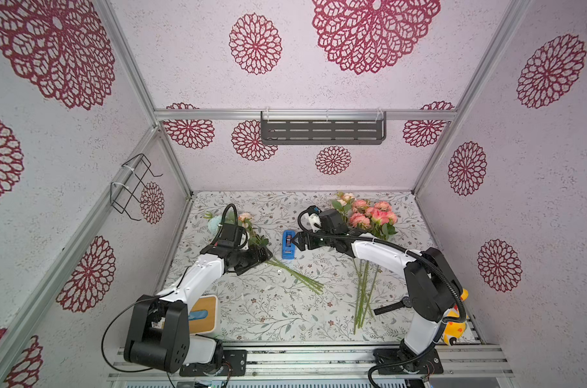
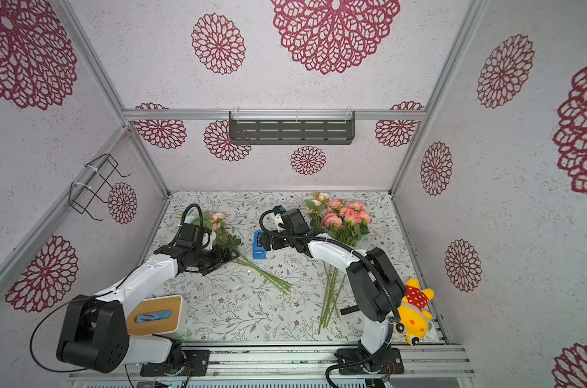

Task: Wrap bouquets with tape
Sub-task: Stick the tape to the bouquet.

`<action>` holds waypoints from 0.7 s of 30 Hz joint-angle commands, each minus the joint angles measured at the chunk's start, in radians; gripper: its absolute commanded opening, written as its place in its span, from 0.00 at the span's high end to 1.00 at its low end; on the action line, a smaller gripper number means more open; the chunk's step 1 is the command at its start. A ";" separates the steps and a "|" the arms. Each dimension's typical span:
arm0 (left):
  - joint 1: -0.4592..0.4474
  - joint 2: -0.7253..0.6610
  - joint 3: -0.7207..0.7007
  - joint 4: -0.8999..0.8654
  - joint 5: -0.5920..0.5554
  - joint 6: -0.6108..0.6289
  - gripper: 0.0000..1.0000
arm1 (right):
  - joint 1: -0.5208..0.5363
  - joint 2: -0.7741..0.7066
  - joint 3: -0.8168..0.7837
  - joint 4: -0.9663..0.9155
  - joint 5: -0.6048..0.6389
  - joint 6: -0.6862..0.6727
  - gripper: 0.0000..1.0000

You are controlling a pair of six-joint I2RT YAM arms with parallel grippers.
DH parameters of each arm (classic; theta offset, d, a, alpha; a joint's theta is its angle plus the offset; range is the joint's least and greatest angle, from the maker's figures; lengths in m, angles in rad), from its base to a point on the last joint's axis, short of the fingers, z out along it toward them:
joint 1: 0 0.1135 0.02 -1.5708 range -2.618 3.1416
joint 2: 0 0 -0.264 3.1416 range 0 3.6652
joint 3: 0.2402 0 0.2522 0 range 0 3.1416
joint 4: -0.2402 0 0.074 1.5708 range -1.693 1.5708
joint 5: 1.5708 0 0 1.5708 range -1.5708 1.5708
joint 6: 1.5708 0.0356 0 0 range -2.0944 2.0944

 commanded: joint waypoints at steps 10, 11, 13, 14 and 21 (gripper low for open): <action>0.072 0.039 -0.128 0.443 0.047 -0.469 0.01 | 0.199 0.197 0.171 -0.102 0.090 -0.193 0.31; 0.072 0.036 -0.132 0.446 0.033 -0.474 0.01 | 0.203 0.212 0.179 -0.101 0.079 -0.195 0.33; 0.072 0.028 -0.134 0.446 0.021 -0.472 0.00 | 0.210 0.241 0.195 -0.108 0.074 -0.204 0.37; 0.072 0.030 -0.131 0.443 0.024 -0.470 0.00 | 0.212 0.252 0.203 -0.115 0.076 -0.208 0.38; 0.037 0.033 -0.119 0.439 0.009 -0.449 0.01 | 0.214 0.265 0.196 -0.120 0.083 -0.207 0.46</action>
